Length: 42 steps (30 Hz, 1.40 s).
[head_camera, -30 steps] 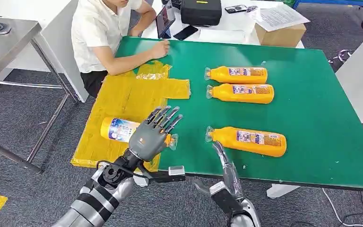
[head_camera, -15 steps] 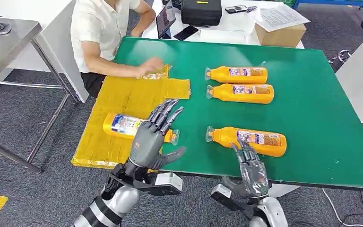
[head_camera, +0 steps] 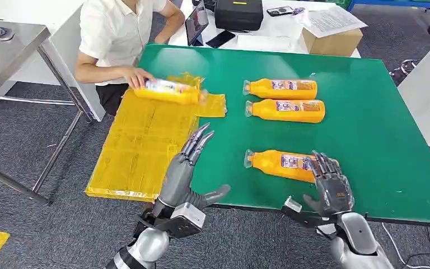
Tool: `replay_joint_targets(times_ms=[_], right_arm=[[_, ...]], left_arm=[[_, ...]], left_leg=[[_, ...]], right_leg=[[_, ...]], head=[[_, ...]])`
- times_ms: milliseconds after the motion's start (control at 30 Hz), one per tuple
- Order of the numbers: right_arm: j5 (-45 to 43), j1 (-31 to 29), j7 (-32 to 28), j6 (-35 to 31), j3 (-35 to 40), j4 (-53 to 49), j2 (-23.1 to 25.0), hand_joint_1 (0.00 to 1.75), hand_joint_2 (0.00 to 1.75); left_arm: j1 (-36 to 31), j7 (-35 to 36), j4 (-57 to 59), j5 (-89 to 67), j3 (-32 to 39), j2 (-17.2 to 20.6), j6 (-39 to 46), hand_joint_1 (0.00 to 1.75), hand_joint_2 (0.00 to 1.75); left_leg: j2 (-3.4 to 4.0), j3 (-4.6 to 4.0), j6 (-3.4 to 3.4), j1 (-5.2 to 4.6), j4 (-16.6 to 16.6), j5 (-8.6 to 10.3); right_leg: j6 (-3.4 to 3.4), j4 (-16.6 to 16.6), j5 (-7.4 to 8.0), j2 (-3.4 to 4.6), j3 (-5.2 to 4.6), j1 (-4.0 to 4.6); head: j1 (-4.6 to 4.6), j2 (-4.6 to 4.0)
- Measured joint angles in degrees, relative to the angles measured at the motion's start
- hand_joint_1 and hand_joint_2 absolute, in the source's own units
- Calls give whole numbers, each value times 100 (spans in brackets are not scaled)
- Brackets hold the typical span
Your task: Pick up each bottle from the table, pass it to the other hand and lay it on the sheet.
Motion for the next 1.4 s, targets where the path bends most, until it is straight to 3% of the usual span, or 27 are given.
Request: replay_joint_targets(times_ms=[467, 900, 1000, 1133, 1167, 1400], right_arm=[[350, -782, 273, -269, 162, 1183, -11, 0, 175], [0, -1450, -17, 387, 282, 2073, 116, 0, 175], [-98, -1619, 76, 696, 284, 2335, 168, 0, 175], [-411, -1985, 302, 1985, 284, 2722, 186, 0, 175], [-444, -2053, 324, 2155, 282, 2805, 175, 0, 175], [-489, -2253, 350, 2306, 284, 3087, 168, 0, 175]], left_arm=[[7, -20, 22, 55, -166, -18, 44, 0, 175], [-5, -96, 74, 144, -204, -20, 48, 0, 175], [-11, -101, 83, 151, -206, -20, 57, 0, 175], [-76, -101, 129, 168, -232, -20, 107, 0, 175], [-96, -101, 140, 173, -243, -20, 120, 0, 175], [-110, -101, 170, 177, -260, -20, 131, 0, 175]], left_leg=[[-1, -2, 0, 4, 0, 1], [5, 20, 0, 5, 0, 1], [13, 33, 0, 5, 0, 0], [34, 84, 1, 4, -1, -16], [36, 98, 2, 5, -1, -16], [27, 117, 16, 4, -2, -12]], right_leg=[[1, 4, 0, -1, 0, 3], [0, 1, 1, 4, 14, 3], [0, 0, 1, 9, 25, 3], [-14, -6, 8, 33, 49, 3], [-14, -11, 3, 34, 4, 4], [1, -15, 2, 31, 77, 3]], head=[[0, 0], [0, 0], [0, 0], [0, 0], [2, 0], [0, 0]])
